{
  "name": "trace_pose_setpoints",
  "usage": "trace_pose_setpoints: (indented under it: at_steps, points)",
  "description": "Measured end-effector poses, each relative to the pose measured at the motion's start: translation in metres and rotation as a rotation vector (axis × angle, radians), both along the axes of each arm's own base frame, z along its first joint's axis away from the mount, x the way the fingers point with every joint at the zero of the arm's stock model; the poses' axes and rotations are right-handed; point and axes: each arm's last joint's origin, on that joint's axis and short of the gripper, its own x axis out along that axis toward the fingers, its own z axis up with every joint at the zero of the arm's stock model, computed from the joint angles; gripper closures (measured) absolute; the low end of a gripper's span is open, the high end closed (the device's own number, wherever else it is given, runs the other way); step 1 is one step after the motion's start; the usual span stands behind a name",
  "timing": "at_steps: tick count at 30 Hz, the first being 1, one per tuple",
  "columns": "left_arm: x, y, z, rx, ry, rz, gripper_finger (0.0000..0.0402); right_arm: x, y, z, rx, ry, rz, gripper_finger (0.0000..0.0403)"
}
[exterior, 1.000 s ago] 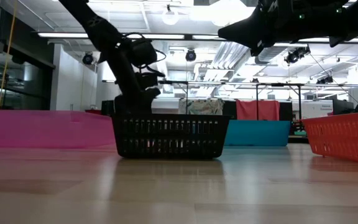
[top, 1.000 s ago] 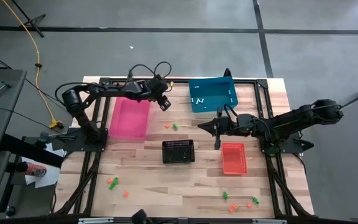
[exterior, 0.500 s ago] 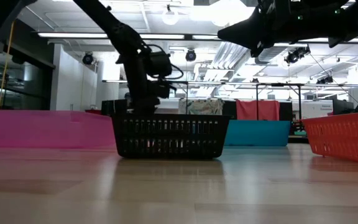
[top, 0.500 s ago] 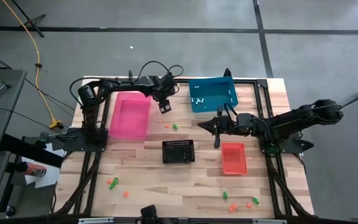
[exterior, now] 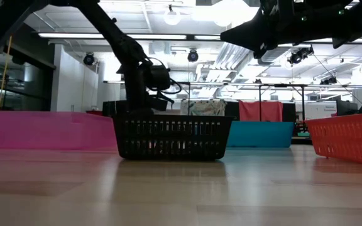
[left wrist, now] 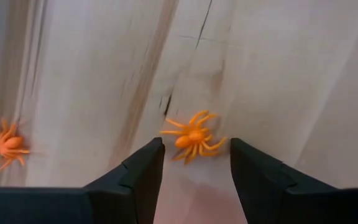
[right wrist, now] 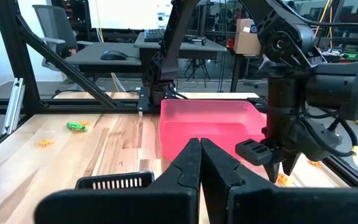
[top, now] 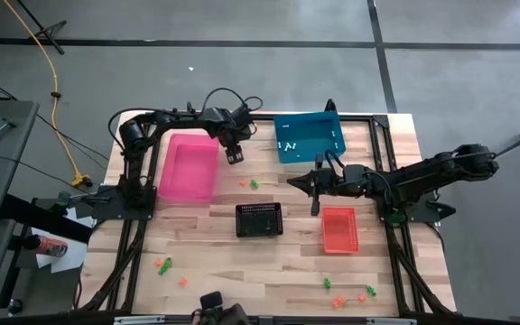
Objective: Sort Halloween decoration
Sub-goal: Put the orange spider toy into the pink bin
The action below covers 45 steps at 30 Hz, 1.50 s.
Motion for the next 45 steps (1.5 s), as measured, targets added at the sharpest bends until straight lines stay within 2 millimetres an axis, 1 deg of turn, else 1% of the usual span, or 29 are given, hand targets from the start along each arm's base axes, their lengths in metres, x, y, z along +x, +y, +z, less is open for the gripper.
trace_pose_setpoints:
  at_steps: [3,5,7,11,12,16,21,23,25,27,29,32,34,37,40,42,45]
  points:
    - [-0.003,0.004,0.0,-0.036,-0.022,0.006,0.0246,0.0,0.0,0.0,0.002,0.0,0.0,0.0402]
    - [-0.003,0.004,-0.001,-0.039,-0.023,0.017,0.0265,0.0,0.0,0.0,0.002,0.0,0.004,0.0402]
    - [-0.004,0.004,-0.001,-0.042,-0.024,0.033,0.0296,0.0,0.0,0.0,0.003,0.0,0.006,0.0402]
    - [-0.004,0.005,-0.001,-0.033,-0.017,0.057,0.038,0.0,0.0,0.0,0.001,0.0,0.005,0.0402]
    - [-0.004,0.005,-0.001,-0.028,-0.014,0.064,0.039,0.0,0.0,0.0,0.001,0.0,0.005,0.0402]
    - [-0.005,0.005,0.004,0.023,0.022,0.068,0.0395,0.0,0.0,0.0,-0.004,0.0,0.005,0.0402]
    - [-0.004,0.001,0.029,0.048,-0.004,0.036,0.04,0.0,0.0,0.0,-0.008,0.002,0.003,0.0402]
    - [-0.006,-0.004,0.045,0.054,-0.013,0.022,0.0401,0.0,0.0,0.0,-0.008,0.004,0.003,0.0402]
    - [-0.007,-0.011,0.067,0.072,-0.055,0.008,0.0401,0.0,0.0,-0.001,-0.009,0.008,0.003,0.0402]
    - [-0.012,-0.023,0.089,0.066,-0.107,-0.011,0.0401,0.0,0.0,-0.001,-0.009,0.01,0.003,0.0402]
    - [-0.016,-0.039,0.111,0.039,-0.194,-0.034,0.0401,0.0,0.0,-0.002,-0.009,0.024,0.003,0.0402]
    - [-0.024,-0.072,0.14,0.006,-0.347,-0.093,0.0401,0.0,0.0,-0.004,-0.01,0.041,0.002,0.0402]
    - [-0.031,-0.098,0.151,0.011,-0.441,-0.152,0.0401,0.0,0.0,-0.004,-0.011,0.045,0.002,0.0402]
    - [-0.043,-0.139,0.159,0.022,-0.587,-0.241,0.0401,0.0,0.0,-0.004,-0.003,0.044,-0.002,0.0402]
    - [-0.06,-0.174,0.156,0.036,-0.73,-0.324,0.0401,0.0,0.0,-0.004,-0.003,0.044,-0.002,0.0402]
    - [-0.073,-0.192,0.149,0.047,-0.815,-0.352,0.0401,0.0,0.0,-0.004,-0.003,0.044,-0.002,0.0402]
    - [-0.091,-0.21,0.14,0.104,-0.946,-0.372,0.0401,0.0,0.0,-0.004,-0.002,0.043,-0.001,0.0402]
